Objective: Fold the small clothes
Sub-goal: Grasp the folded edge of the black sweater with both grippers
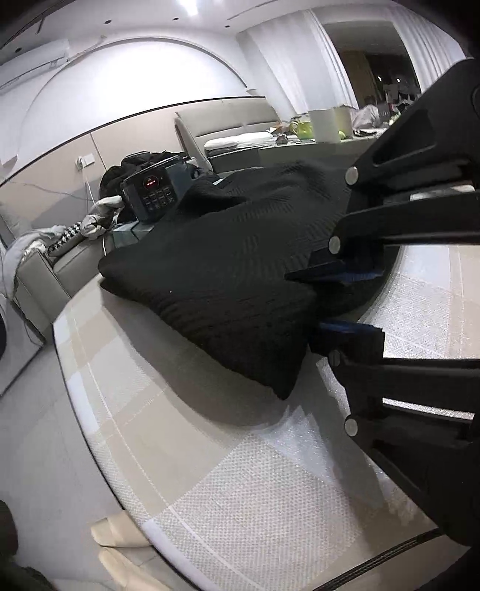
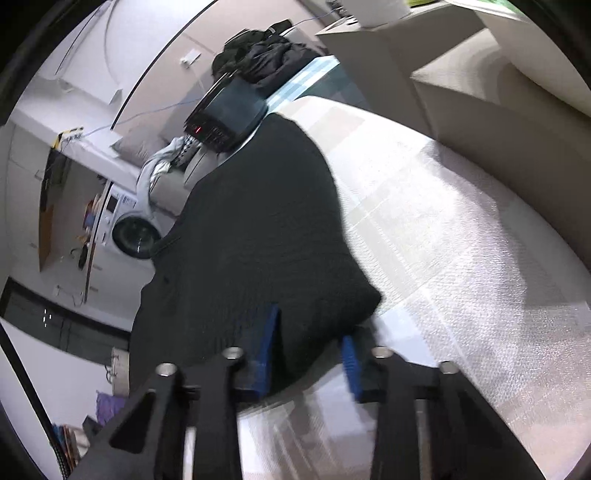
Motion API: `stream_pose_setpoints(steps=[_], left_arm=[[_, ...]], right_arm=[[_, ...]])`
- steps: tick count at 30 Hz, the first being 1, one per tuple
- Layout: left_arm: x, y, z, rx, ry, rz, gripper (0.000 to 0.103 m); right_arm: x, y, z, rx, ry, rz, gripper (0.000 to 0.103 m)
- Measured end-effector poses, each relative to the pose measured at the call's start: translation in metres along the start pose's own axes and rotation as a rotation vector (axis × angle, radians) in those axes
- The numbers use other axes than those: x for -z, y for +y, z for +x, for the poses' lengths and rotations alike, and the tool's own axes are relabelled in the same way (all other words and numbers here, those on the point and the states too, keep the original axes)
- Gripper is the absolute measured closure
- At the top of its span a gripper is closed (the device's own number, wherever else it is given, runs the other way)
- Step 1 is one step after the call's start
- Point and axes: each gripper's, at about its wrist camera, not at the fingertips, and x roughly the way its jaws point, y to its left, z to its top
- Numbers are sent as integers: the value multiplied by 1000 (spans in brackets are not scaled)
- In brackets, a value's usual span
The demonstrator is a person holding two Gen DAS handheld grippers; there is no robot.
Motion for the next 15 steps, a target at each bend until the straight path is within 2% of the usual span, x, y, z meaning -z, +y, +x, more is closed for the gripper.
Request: stream_pose_setpoints(steps=[3,8,13,15], left_arm=[[4,-13,-9,-3,-16,77,92],[18,-25,-36,-12,-36,161,92],[47,-11,-68,-32,-14,171,92],[69,5,-90,-51,-6,180,92]], right_arm=[[1,3,-4,17,-9,-39,86],[9,8,-18,42,1,-119,87],[30,-2,-40,31,29,-149,87],[44,-8,-51,30,39,-159,87]])
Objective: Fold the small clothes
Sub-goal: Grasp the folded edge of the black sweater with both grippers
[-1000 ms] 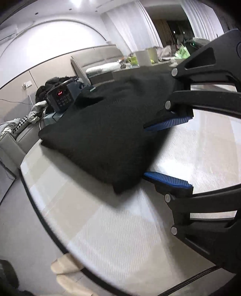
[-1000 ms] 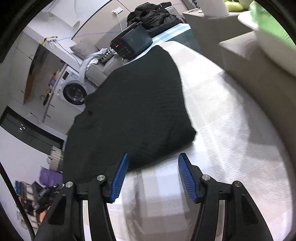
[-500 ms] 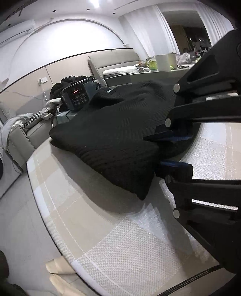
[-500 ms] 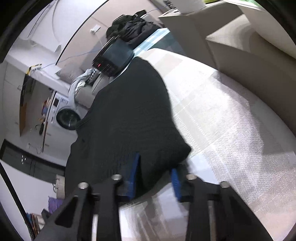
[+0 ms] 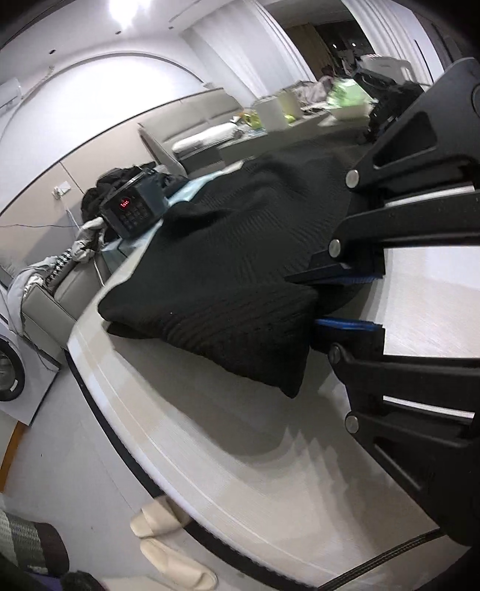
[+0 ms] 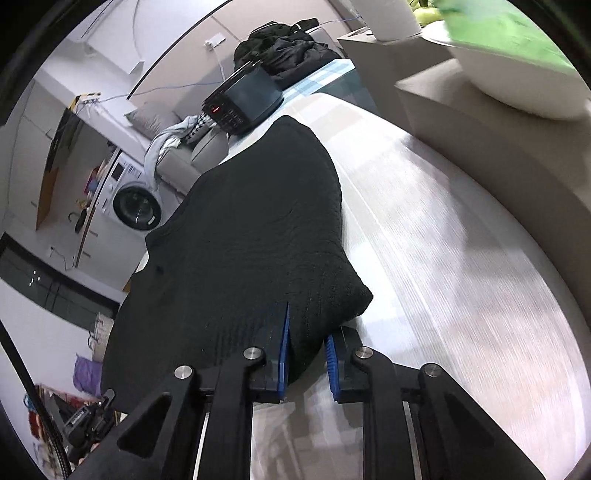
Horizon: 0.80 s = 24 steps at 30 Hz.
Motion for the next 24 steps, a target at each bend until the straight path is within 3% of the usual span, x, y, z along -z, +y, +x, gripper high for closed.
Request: stream_pose_setpoints(steps=[13,24], left_arm=[[73,14,-69,-61,-9,108,91],[114,18,-106,-110,8,217,91]], right_arm=[[93,-17,-78,-41,-10,-79,87],[119,-16,-98,1,12,-196,87]])
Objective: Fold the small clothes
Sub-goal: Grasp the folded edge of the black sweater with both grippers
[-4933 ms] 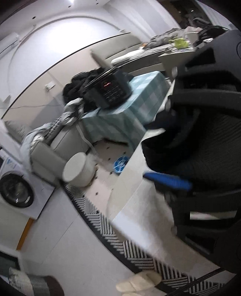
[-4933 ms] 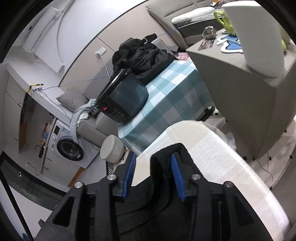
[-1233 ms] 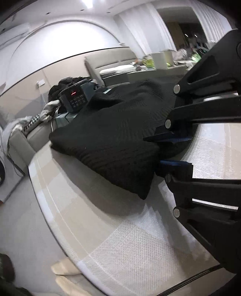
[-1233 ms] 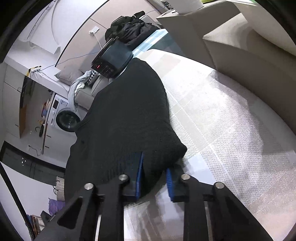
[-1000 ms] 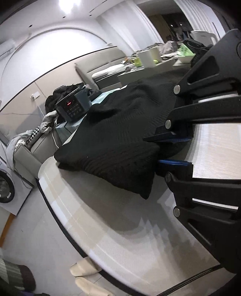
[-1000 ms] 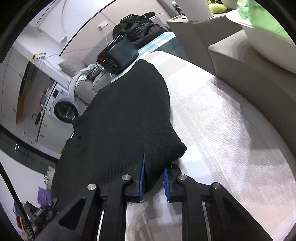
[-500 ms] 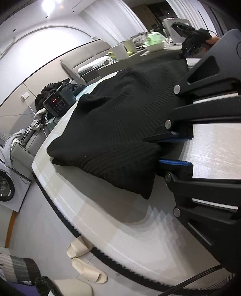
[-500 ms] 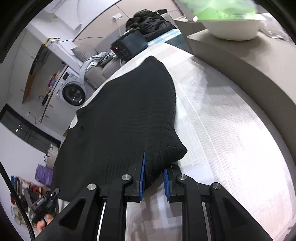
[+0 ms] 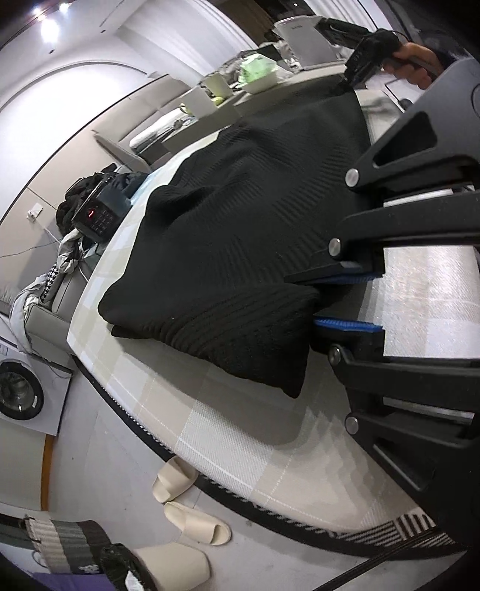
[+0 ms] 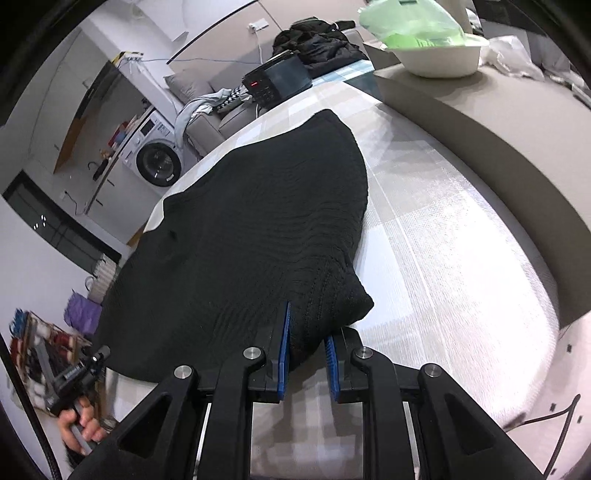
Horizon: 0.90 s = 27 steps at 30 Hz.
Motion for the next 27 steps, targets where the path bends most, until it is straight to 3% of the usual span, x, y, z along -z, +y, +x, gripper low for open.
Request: stream_pose_setpoints(steps=[3,6,8,10,13,19,21,23,27], left_arm=[[1,-1,-5,-7,1,19,87],[-2,3,-15,-6,-11,21,74],[-4,4,-25,-46,-40,31,44],[-8,5,-34,-66,-85,29,35],[-13,14,-40,-46,-104,0,35],[-13,16,-21,-46,-62,-16,36],[-12,14,-15,-43,-67,-1,45],[-14,12,-11,-51,-66,18,60],[-20,12,-4,-23,-55,16,59]], right_arm=[[-1,-1,5,28,7,-11,83],[-6,-9,2,18,32,-4,71],[-10,-16,-6,16,18,9,65],[-14,-21,-16,47,-18,3,61],[-18,-23,-21,62,-44,-15,60],[-16,-14,0,76,-33,-85,62],[-14,-14,4,82,-28,-99,68],[-14,-16,6,75,-20,-107,68],[-20,-26,6,10,6,-70,68]])
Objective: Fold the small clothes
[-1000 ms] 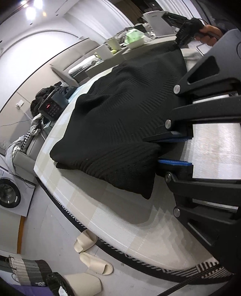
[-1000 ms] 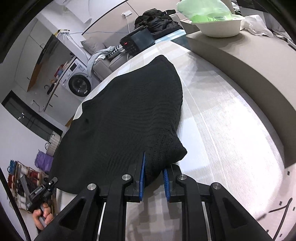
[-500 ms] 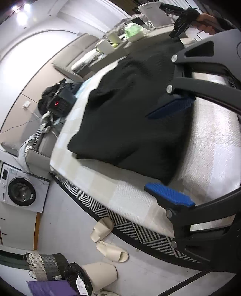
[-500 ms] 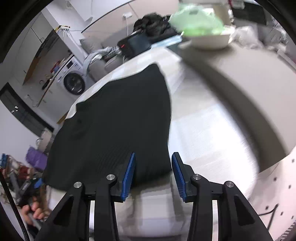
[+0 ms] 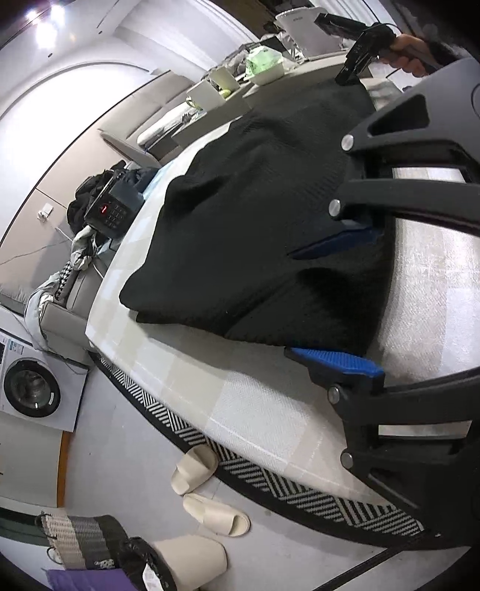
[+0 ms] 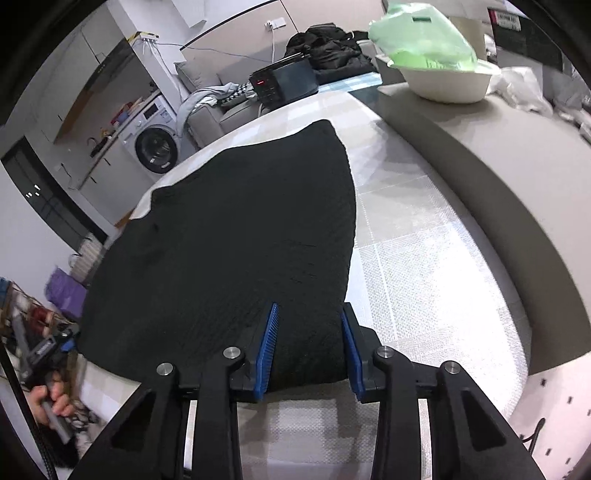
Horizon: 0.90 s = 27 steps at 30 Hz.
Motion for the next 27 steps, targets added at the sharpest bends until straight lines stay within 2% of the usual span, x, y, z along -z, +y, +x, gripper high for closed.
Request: stream_pose_setpoints(steps=[1,3,4,5,6,7,10,16,17,18,19,20,22,23,24,26,27], left_arm=[[-2,-1,4,-7,8,3,59],[-3,-1,14,-39,35,11,59],[-2,-2,17,-40,38,18,59],[-1,-3,19,-41,34,26,65],[0,-5,19,-45,26,48,73],[2,-6,19,-45,23,68,88],[5,-4,16,-16,37,87,92],[16,-3,16,15,99,124,91],[16,-3,16,12,97,120,90],[13,-2,16,17,91,108,89],[10,0,16,13,82,96,81],[8,0,16,1,76,88,66],[-2,4,16,-27,42,65,47],[-6,6,14,-28,19,51,43],[-14,8,14,-28,-3,37,41],[-30,8,16,-38,-33,39,29],[-36,8,16,-46,-48,42,24]], right_arm=[[-1,-2,1,-12,6,10,64],[-5,-4,5,-17,10,26,64],[-5,-1,6,-12,-1,1,70],[-5,4,3,1,-28,-31,78],[-3,8,1,11,-43,-57,93],[-2,10,-2,12,-47,-77,95],[-1,7,-7,23,-35,-105,97],[4,-4,-7,78,19,-122,97],[2,-3,-8,82,14,-129,95],[0,-4,-9,84,8,-123,89],[-3,-5,-10,78,2,-109,83],[-8,-6,-11,72,-16,-93,81],[-15,-7,-13,77,-52,-76,71],[-21,-8,-13,80,-79,-56,66],[-25,-8,-14,74,-98,-41,54],[-37,-5,-13,44,-139,-16,47],[-43,-3,-12,33,-152,-5,40]])
